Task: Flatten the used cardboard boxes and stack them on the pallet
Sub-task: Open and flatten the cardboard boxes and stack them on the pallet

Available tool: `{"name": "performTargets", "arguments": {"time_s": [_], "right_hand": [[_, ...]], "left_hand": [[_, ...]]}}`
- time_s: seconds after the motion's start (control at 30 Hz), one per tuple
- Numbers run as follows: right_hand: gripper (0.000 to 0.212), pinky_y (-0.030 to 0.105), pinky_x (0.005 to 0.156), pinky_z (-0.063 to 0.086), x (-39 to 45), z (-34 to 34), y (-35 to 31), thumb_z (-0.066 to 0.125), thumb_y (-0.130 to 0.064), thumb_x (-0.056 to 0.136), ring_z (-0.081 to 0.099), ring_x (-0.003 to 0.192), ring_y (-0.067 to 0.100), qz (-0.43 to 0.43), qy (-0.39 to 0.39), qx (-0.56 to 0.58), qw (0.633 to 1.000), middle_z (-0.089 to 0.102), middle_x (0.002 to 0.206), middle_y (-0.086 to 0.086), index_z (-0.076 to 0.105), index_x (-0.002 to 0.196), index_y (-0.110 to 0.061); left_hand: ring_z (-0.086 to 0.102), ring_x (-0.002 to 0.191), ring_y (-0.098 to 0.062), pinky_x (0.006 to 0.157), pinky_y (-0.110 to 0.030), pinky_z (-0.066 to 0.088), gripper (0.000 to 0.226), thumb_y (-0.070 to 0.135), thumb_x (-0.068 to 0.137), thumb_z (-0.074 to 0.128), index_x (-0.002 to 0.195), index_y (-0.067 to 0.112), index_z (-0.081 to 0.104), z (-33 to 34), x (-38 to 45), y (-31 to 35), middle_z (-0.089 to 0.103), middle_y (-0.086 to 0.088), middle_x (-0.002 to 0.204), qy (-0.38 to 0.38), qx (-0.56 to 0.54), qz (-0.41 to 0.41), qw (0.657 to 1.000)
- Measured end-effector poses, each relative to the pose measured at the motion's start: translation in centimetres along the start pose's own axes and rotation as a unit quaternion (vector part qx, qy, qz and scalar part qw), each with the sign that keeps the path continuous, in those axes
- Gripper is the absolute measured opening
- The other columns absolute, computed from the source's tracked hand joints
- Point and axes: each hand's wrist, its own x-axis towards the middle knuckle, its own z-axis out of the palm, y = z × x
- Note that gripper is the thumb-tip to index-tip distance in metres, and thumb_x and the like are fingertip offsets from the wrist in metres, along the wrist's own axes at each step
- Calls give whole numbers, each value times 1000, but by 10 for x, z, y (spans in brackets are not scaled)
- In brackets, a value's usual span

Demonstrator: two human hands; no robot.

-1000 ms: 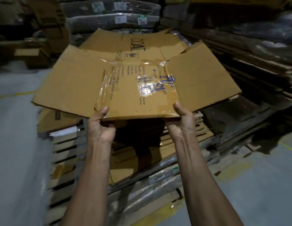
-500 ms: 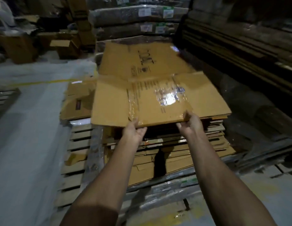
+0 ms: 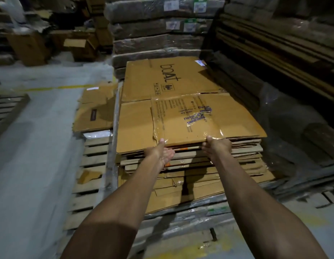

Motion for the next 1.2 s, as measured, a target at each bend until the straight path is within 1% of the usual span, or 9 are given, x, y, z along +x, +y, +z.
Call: {"name": "performTargets", "arguments": {"time_s": [0.17,0.33,0.4,0.5,0.63,0.77,0.87,1.07,1.2], "right_hand": [[23,42,72,63,0,-2,9,69,-35,94,73,68,22,-57,26,-97,993,72,74,9,59,84,-17],[34,44,71,61,-18,-15,25,57,-43,96,71,69,23,-91,16,-136,986,73,75,8,68,87,-12],[27,49,81,58,-34,-34,44,56,-42,94,68,78,23,-115,36,-195,973,73,84,8,67,86,-18],[24,38,77,49,-65,-68,82,53,-39,100,62,93,23,-141,31,-293,945,65,94,3,65,100,-18],[46,35,88,45,-93,-106,144,56,-45,98,58,115,29,-84,94,-383,915,63,129,11,60,132,-13],[63,39,102,44,-140,-128,195,55,-52,96,51,132,30,-12,172,-395,902,54,145,8,49,146,-14],[68,40,109,38,-188,-133,233,52,-55,97,43,139,28,48,241,-373,895,47,152,7,42,150,-15],[70,39,111,36,-292,-119,307,55,-54,96,43,139,28,148,372,-291,869,48,150,8,41,149,-11],[76,38,115,30,-376,-104,360,54,-56,95,35,145,27,225,433,-248,837,40,157,7,35,153,-11]], "left_hand": [[74,71,-23,58,-27,60,45,41,99,56,101,-3,65,-2,4,-8,74,-17,88,36,117,65,990],[73,72,-23,67,-36,63,45,43,103,48,104,3,68,-4,-6,-33,74,-10,85,-64,260,154,951],[69,80,-23,77,-42,60,36,40,103,51,109,10,70,-10,-8,-47,73,-9,94,-130,377,220,890],[64,93,-19,85,-40,55,31,39,101,53,112,17,70,-21,-8,-71,70,-3,105,-216,520,320,762],[61,111,-22,91,-34,50,39,45,98,49,127,22,65,-13,-8,-112,67,-1,125,-250,654,388,599],[64,103,-27,79,-33,51,35,42,98,47,122,22,63,-18,-13,-145,68,-6,114,-323,691,413,497],[63,102,-29,77,-36,50,32,35,97,44,114,17,63,-33,-19,-163,67,-8,114,-381,717,433,392],[61,114,-32,90,-40,48,38,40,94,47,119,15,63,-77,-43,-199,67,-12,117,-488,700,476,214],[55,123,-31,97,-41,47,48,45,99,48,135,12,52,-114,-91,-224,61,-11,132,-543,672,492,106]]}}
